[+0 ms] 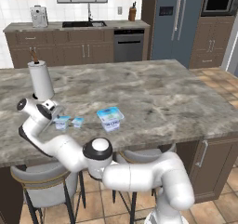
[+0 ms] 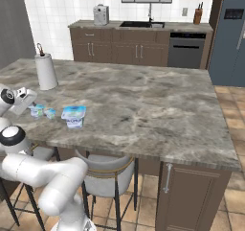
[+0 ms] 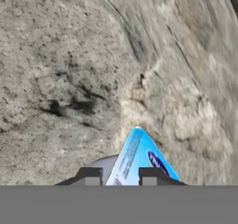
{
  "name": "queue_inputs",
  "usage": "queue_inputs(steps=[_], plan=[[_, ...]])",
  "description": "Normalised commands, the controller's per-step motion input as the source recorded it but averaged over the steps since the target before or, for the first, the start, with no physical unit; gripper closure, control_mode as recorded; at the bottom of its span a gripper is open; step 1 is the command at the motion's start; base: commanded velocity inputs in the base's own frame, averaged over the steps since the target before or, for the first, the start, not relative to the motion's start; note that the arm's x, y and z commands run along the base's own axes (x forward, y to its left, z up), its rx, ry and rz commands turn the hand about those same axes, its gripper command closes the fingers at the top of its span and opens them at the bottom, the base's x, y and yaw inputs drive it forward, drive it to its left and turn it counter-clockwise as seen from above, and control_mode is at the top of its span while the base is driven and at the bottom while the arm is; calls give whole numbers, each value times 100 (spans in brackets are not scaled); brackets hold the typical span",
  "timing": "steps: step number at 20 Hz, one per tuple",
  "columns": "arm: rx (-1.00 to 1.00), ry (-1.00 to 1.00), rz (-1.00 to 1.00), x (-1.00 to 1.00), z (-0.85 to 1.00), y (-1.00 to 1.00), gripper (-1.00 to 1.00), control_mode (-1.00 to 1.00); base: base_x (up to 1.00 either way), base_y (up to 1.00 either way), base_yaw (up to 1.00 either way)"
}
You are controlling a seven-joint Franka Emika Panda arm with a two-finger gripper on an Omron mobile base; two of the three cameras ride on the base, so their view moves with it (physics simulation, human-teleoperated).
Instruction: Stack the yogurt containers by placing the smaller containers on top of the larger containers.
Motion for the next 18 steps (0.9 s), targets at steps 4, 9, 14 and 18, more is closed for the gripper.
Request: queue_inputs(steps=[4,9,14,18], plan=[[0,0,0,0,0,0,100,-100,0,0,0],[0,-1,0,-9,5,0,100,-100,0,0,0],[-3,-5,0,-10,19,0,100,-100,0,0,0],[-10,-9,0,-10,27,0,100,-100,0,0,0]])
